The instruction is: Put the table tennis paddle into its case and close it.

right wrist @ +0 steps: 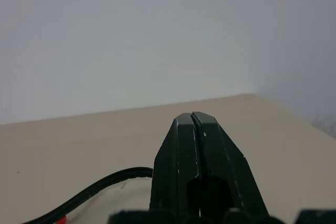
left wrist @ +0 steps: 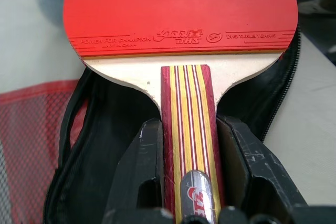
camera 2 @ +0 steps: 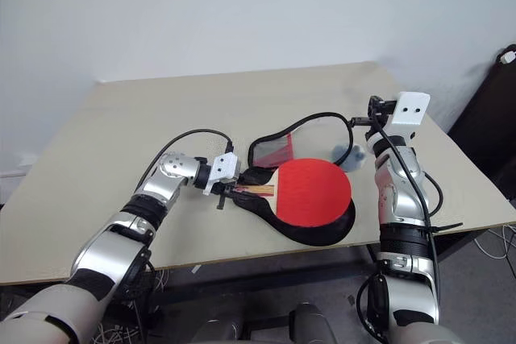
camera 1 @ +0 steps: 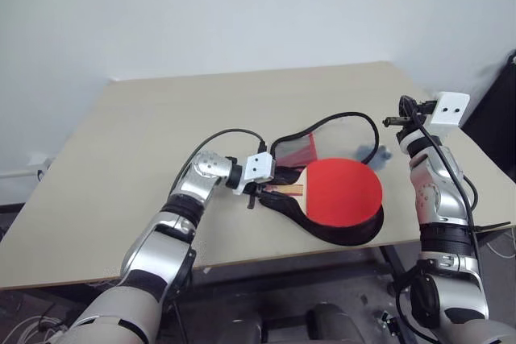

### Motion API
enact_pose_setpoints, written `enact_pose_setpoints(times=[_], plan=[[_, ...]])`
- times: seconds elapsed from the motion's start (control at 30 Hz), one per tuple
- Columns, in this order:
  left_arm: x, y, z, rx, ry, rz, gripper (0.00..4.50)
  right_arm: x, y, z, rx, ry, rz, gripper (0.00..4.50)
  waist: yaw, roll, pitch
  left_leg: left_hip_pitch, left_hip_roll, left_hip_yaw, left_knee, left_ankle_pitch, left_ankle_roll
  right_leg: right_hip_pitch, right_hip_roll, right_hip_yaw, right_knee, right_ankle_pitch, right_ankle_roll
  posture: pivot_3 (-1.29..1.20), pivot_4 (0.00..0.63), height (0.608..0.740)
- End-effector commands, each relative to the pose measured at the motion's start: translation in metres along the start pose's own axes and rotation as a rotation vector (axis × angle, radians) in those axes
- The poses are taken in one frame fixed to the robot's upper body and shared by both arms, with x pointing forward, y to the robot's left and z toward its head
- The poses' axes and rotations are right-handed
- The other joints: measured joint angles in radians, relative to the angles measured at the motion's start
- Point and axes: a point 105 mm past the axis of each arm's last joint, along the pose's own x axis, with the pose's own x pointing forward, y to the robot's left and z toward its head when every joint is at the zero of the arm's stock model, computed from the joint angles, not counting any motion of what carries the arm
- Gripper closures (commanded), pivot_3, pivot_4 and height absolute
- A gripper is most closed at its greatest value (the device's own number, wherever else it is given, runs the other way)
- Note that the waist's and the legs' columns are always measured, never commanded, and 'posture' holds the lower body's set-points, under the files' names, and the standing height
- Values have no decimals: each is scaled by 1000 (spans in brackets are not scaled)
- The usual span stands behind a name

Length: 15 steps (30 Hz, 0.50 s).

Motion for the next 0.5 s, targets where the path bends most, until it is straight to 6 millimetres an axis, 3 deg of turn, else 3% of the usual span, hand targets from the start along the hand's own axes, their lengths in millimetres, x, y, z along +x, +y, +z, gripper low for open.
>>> enact_pose_setpoints(times=[0.03, 0.5], plan=[[-5, 8, 12, 63, -4, -15, 3473, -2, 0, 22, -10, -72, -6, 4500, 0, 0, 0, 0, 0, 0, 0, 0, 0, 0, 0, 0, 0, 0, 0, 0, 0, 740], [6, 10, 7, 54, 69, -57, 3473, -9, -1, 23, -15, -70, -20, 4500, 0, 0, 0, 0, 0, 0, 1, 0, 0, 0, 0, 0, 0, 0, 1, 0, 0, 740]])
